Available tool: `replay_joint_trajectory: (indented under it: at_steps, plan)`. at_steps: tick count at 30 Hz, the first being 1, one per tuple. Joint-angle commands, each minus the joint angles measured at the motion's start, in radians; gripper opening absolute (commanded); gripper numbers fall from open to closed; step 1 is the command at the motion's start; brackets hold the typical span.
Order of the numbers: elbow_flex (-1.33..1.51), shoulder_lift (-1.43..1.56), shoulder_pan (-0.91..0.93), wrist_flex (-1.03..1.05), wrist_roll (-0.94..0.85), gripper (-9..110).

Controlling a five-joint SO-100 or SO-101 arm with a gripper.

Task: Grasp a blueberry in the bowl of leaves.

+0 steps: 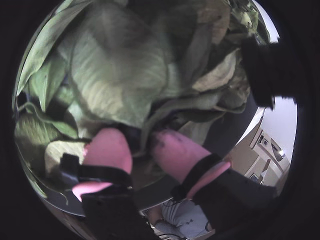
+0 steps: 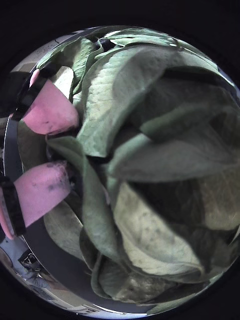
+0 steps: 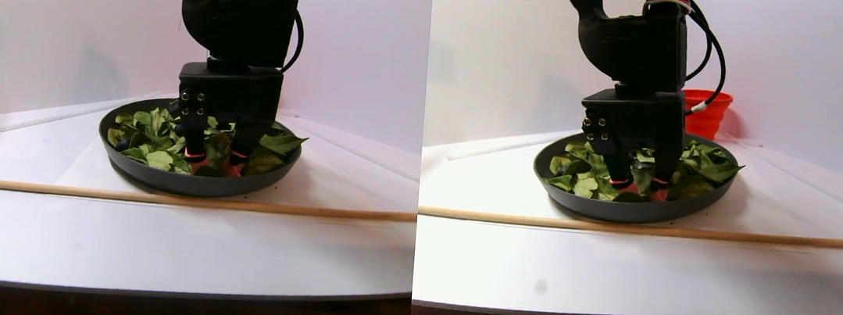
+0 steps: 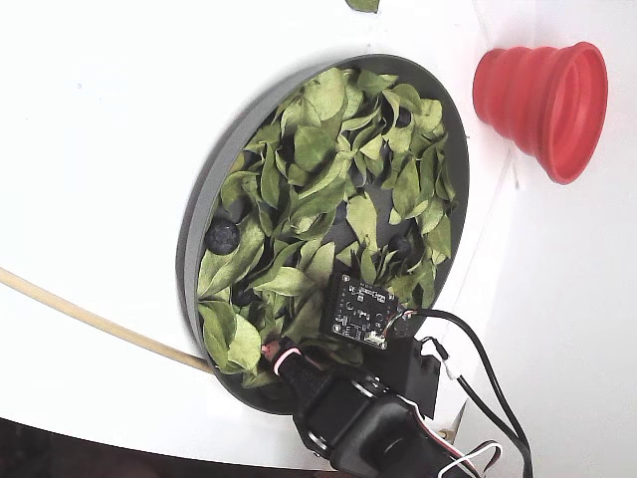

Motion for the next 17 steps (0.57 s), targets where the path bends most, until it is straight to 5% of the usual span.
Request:
replay_joint_trajectory:
  at_steps: [1, 17]
  plan:
    - [-0.009, 0.086, 0.011, 0.02, -0.002, 9]
    - [0.002, 0.198, 0.002, 0.092, 0.005, 9]
